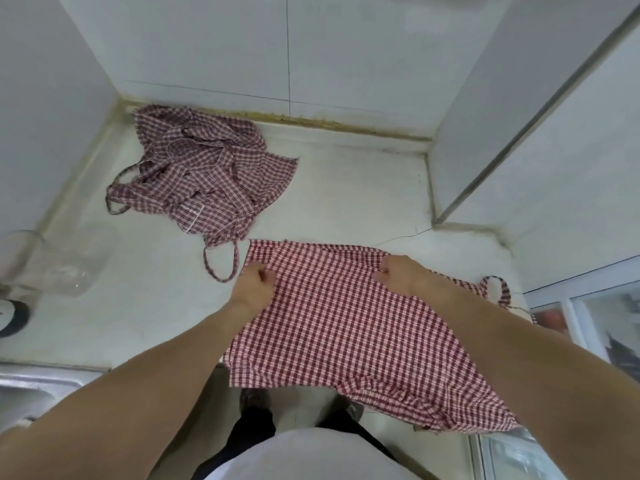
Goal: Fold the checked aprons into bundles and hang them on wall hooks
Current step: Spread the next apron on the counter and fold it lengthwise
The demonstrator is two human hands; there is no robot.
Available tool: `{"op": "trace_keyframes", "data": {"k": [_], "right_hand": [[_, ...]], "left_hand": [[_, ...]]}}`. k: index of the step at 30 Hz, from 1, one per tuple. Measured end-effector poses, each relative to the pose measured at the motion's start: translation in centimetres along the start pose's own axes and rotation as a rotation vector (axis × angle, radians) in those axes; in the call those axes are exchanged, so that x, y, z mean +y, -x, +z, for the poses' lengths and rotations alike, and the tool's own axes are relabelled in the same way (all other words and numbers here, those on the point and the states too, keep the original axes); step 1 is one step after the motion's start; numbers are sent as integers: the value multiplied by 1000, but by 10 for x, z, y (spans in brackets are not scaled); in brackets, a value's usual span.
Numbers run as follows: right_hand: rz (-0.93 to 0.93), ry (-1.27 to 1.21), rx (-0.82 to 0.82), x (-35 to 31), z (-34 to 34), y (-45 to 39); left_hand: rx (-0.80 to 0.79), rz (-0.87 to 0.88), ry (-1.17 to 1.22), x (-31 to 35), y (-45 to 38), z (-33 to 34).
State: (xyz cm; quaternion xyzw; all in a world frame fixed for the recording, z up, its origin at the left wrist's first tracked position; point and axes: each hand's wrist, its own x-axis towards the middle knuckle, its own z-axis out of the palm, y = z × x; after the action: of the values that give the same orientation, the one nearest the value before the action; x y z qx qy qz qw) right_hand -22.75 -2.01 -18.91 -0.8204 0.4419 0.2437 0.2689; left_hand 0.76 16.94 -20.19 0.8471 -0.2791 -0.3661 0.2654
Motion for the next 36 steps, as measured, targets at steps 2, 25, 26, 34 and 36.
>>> {"op": "trace_keyframes", "data": {"k": [2,25,26,34,36], "right_hand": [[-14,-19,-64,6,2,2],[228,92,207,16,-7,-52],[242,127,192,15,-6,-53],[157,6,137,14,-8,-52],[146,-156,198,16,-3,-49]], "left_hand": [[64,-44,7,-2,-8,-4],[5,-175,-239,-13,-61,-16],[35,-162,-288,-13,-59,-17],[27,-264,52,-3,-84,-21],[33,-283,155,0,-84,-22]]}}
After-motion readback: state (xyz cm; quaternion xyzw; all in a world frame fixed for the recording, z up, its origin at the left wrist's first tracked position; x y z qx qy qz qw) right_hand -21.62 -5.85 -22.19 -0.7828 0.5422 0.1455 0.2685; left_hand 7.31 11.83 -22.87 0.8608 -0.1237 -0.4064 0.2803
